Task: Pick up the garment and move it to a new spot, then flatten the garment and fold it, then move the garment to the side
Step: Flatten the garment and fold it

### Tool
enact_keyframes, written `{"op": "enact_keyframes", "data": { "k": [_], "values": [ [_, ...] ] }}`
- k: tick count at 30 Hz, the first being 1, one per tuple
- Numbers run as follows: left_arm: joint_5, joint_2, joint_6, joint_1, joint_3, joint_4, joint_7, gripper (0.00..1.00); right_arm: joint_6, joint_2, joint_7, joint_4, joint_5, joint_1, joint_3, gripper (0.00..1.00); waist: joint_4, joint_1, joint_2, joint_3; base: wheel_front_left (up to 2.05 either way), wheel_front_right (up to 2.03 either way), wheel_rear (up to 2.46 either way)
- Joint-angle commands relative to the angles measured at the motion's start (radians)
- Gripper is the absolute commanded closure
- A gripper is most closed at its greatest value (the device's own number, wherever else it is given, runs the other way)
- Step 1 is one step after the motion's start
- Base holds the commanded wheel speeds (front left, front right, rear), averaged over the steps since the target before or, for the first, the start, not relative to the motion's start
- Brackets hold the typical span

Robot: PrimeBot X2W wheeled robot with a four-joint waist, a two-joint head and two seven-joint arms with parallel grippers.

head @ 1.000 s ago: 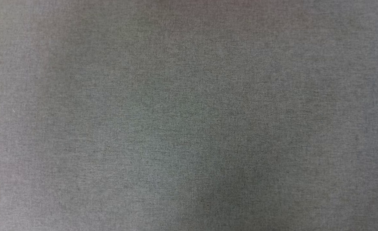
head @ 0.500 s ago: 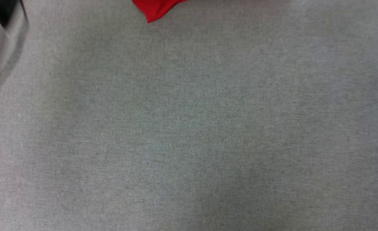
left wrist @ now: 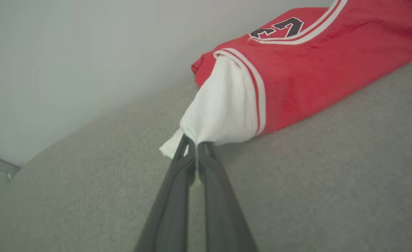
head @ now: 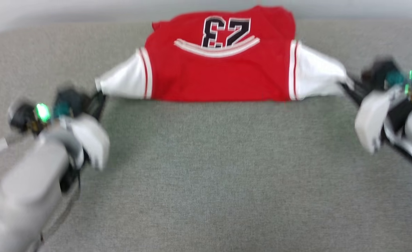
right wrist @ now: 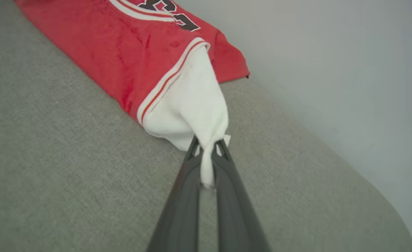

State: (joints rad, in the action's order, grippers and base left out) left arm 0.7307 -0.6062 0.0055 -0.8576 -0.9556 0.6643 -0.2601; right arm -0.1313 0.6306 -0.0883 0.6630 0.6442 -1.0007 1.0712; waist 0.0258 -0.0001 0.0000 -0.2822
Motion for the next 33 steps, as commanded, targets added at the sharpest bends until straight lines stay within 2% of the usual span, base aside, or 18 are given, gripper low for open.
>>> {"op": "enact_keyframes", "data": {
  "k": [1, 6, 14, 19, 26, 29, 33],
  "values": [
    [0.011, -0.008, 0.013, 0.044, 0.001, -0.019, -0.006, 1.00, 0.001, 0.015, -0.010, -0.010, 0.013, 0.037, 0.000, 1.00, -0.005, 0.0001, 0.0000, 0.044, 0.00, 0.00, 0.00],
    [0.051, -0.052, 0.048, 0.242, -0.030, -0.109, 0.015, 1.00, 0.001, 0.076, 0.004, -0.063, 0.076, 0.209, 0.007, 1.00, -0.007, 0.0001, 0.0000, 0.124, 0.00, 0.00, 0.00],
    [0.101, -0.141, 0.139, 0.478, -0.065, -0.232, 0.056, 1.00, 0.001, 0.158, 0.020, -0.141, 0.127, 0.458, -0.047, 1.00, -0.021, 0.0001, 0.0000, 0.225, 0.00, 0.00, 0.00],
    [0.165, -0.212, 0.211, 0.639, -0.061, -0.340, 0.060, 1.00, 0.001, 0.218, 0.068, -0.247, 0.163, 0.679, -0.116, 1.00, -0.026, 0.0001, 0.0000, 0.283, 0.00, 0.00, 0.00],
    [0.215, -0.284, 0.296, 0.782, -0.061, -0.453, 0.056, 1.00, 0.001, 0.298, 0.143, -0.396, 0.179, 0.921, -0.241, 1.00, -0.020, 0.0001, 0.0000, 0.298, 0.00, 0.00, 0.00],
    [0.226, -0.292, 0.325, 0.818, -0.068, -0.498, 0.061, 1.00, 0.001, 0.304, 0.180, -0.438, 0.171, 0.998, -0.309, 1.00, -0.020, 0.0001, 0.0000, 0.294, 0.00, 0.00, 0.00],
    [0.226, -0.291, 0.349, 0.829, -0.066, -0.537, 0.059, 1.00, 0.001, 0.279, 0.210, -0.467, 0.138, 1.051, -0.381, 1.00, -0.012, 0.0001, 0.0000, 0.286, 0.00, 0.00, 0.00]
  ]
}}
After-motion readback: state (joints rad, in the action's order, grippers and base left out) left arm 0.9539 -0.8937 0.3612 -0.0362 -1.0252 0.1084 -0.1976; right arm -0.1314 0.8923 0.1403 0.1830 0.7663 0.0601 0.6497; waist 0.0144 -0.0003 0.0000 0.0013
